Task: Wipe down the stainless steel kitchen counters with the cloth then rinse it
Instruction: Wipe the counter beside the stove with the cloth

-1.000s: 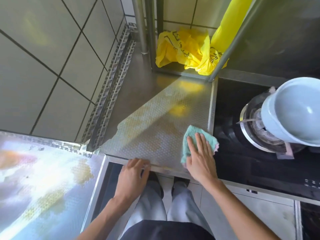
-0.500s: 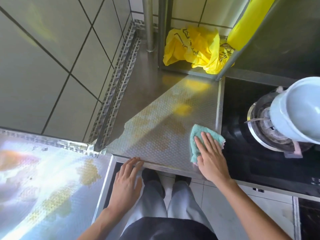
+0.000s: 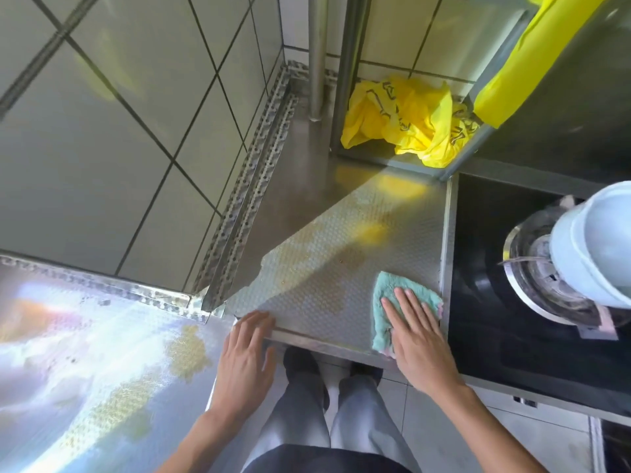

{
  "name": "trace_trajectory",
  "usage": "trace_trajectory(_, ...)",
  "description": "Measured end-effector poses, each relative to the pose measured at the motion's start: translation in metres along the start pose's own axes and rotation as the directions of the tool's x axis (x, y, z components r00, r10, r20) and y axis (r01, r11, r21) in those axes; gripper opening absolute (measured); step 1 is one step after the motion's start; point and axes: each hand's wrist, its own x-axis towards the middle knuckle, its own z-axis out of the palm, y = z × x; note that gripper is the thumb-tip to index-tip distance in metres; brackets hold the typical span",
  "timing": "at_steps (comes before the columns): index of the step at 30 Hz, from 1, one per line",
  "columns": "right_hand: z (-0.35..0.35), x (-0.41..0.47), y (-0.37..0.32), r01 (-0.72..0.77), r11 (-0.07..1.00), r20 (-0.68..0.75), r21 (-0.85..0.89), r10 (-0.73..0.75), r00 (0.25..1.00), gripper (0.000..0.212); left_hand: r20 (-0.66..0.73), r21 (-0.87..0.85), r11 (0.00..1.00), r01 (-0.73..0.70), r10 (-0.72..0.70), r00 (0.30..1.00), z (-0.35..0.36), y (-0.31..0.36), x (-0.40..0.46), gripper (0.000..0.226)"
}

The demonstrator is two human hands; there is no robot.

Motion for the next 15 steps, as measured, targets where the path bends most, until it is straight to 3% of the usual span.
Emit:
trace_trajectory(3, -0.013, 0.036, -0.015, -0.231, 0.972, 0.024, 0.035, 0.23, 0.973, 0.074, -0.001, 0.048, 0.999, 0.024, -0.024, 1.0, 0.003, -0.007, 0.0, 0.052)
trace_trajectory(5, -0.017, 0.058, -0.045, -0.293, 0.951, 0.029, 0.097, 0.292, 0.956, 0.073, 0.009, 0.075, 0.997, 0.014, -0.014, 1.0, 0.004, -0.009, 0.0, 0.054)
trace_trajectory(7, -0.014, 0.065, -0.075, -0.211, 0.967, 0.009, 0.139, 0.212, 0.977, 0.071, 0.02, 0.085, 0.996, 0.008, -0.01, 1.0, 0.002, -0.011, -0.001, 0.054)
trace_trajectory(10, 0.001, 0.043, -0.089, 0.023, 0.994, 0.011, 0.106, -0.024, 1.0, 0.06, 0.032, 0.108, 0.994, -0.004, 0.001, 0.999, 0.001, -0.013, -0.001, 0.054)
trace_trajectory(13, 0.005, 0.02, -0.054, 0.201, 0.978, 0.036, 0.05, -0.203, 0.979, 0.057, 0.039, 0.145, 0.989, -0.02, 0.015, 0.999, 0.001, -0.013, -0.001, 0.054)
trace_trajectory(15, 0.001, 0.013, -0.021, 0.22, 0.976, 0.051, -0.004, -0.219, 0.974, 0.057, 0.031, 0.159, 0.987, -0.022, 0.018, 0.999, 0.001, -0.012, -0.002, 0.054)
